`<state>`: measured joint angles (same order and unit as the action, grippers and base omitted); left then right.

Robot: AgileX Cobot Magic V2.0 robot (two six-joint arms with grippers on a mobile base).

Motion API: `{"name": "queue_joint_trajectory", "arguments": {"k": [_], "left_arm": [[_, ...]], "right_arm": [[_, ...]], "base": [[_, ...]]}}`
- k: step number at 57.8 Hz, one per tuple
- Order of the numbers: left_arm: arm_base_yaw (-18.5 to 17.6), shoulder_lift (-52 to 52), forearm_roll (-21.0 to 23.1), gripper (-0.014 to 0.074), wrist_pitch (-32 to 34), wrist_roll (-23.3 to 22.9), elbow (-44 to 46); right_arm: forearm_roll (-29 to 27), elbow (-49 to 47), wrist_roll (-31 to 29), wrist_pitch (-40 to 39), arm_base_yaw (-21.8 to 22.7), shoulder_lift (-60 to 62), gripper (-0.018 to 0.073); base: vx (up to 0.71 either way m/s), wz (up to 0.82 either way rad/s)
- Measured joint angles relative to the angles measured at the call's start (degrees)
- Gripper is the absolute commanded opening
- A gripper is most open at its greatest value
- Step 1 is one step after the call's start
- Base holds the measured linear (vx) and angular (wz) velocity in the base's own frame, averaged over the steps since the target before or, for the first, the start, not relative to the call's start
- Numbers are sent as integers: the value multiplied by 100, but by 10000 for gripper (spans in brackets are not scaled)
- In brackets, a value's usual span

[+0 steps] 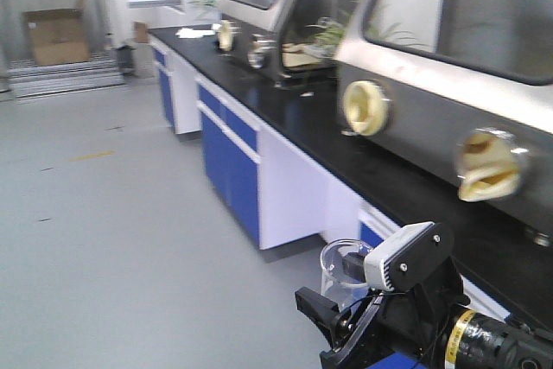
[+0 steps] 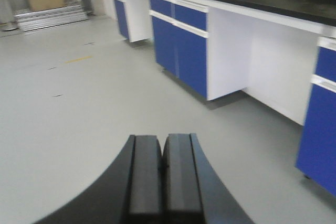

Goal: Pick beaker and place in left cabinet
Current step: 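Drive the base away from the bench holding the beaker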

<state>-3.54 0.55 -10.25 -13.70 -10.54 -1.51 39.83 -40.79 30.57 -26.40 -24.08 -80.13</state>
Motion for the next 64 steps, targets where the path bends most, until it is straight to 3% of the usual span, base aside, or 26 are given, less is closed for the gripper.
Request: {"name": "queue_joint_trajectory", "arguments": {"k": [38, 64], "left_arm": [[0, 0, 0, 4, 0, 0, 0], [0, 0, 0, 4, 0, 0, 0]], "right_arm": [[0, 0, 0, 7, 0, 0, 209], [13, 0, 0, 7, 0, 0, 209]], "base": [[20, 59], [30, 29]]}}
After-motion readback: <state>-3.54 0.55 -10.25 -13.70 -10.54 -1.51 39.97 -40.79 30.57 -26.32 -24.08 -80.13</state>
